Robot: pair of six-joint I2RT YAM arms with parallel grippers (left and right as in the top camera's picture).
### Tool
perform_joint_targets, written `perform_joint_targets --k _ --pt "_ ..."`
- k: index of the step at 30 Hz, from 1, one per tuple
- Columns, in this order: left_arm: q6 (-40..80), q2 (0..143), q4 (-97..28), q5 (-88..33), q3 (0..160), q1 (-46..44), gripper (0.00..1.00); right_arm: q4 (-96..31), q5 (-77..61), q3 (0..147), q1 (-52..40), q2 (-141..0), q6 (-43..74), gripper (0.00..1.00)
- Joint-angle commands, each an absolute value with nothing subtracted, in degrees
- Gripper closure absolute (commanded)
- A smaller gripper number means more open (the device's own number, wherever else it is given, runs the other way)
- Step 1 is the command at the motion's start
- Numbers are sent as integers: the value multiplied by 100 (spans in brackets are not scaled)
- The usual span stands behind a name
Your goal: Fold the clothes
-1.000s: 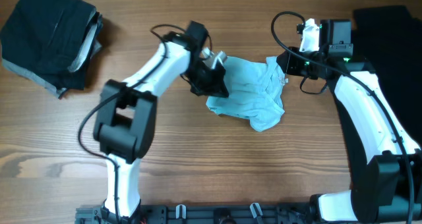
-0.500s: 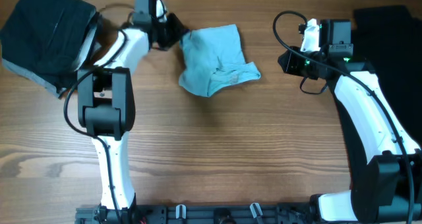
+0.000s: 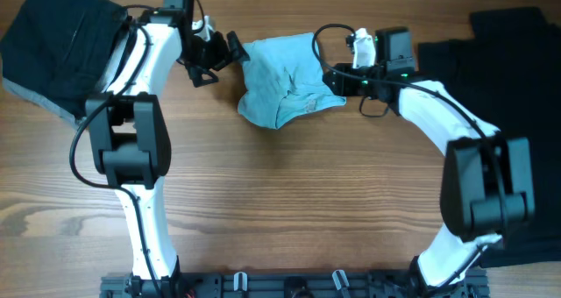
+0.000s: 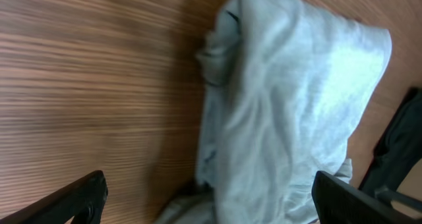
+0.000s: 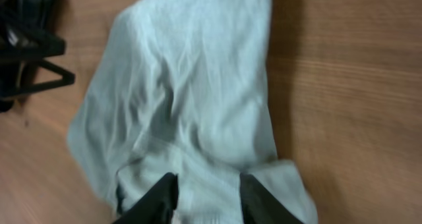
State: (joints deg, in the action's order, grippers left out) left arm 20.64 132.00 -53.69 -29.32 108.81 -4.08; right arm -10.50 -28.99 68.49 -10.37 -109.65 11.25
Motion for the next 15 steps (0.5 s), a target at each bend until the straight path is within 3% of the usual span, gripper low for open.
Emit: perform_joint_targets --k 1,7,13,15 --pt "1667 13104 -5649 -2888 10836 -506 0 -600 -3111 6888 -1186 -11601 1164 55" --pt "1671 13109 -5201 -2941 9942 -1033 0 -751 -3050 6888 -1194 -12121 1240 54" --pt "1898 13148 -3767 -3487 9111 -1380 22 -1002 -3048 6888 -1194 -12121 1240 55" --pt "1907 13148 -3435 -3159 9026 -1476 50 -1070 -3050 6888 -1205 -12121 1238 56"
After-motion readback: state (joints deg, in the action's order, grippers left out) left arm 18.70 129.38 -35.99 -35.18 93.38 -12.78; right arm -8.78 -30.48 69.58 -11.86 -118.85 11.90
